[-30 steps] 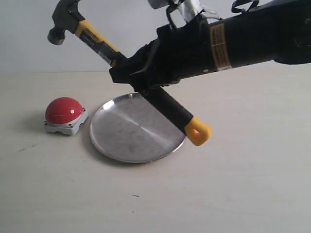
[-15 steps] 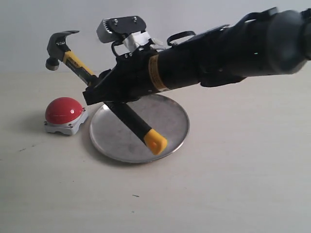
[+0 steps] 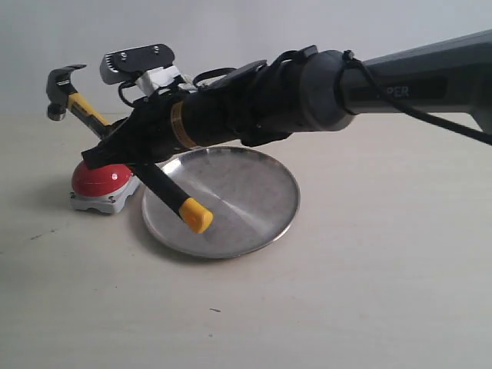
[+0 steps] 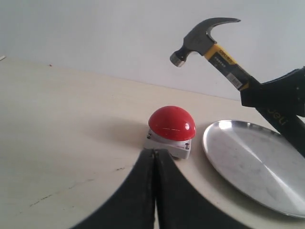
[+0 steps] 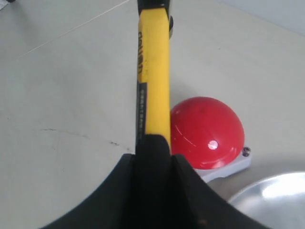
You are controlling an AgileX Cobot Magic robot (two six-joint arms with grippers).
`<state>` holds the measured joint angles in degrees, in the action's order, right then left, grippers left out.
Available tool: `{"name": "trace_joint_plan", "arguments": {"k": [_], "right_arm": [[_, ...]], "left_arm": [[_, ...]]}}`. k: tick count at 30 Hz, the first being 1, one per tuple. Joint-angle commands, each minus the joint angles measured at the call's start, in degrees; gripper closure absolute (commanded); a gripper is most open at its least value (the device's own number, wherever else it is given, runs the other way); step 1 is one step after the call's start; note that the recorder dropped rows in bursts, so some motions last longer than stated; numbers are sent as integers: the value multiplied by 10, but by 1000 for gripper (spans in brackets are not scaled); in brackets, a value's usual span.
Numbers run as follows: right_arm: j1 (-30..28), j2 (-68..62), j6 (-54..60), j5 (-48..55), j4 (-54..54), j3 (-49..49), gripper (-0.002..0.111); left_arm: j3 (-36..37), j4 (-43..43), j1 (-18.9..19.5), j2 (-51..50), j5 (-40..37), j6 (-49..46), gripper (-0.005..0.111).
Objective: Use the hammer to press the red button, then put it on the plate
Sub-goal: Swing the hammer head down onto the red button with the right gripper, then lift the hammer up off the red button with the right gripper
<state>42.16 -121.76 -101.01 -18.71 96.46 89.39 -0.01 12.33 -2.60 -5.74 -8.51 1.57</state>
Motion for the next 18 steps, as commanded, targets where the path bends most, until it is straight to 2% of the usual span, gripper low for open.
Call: {"name": "trace_joint_plan", "arguments": {"k": [1, 18], "right_arm": [[18, 9, -2, 44, 35, 16, 108], [18, -22, -47, 83, 35, 2, 108]], "left_arm": [[0, 5, -4, 3, 2, 4, 107], [0, 5, -4, 3, 1, 4, 107]]}}
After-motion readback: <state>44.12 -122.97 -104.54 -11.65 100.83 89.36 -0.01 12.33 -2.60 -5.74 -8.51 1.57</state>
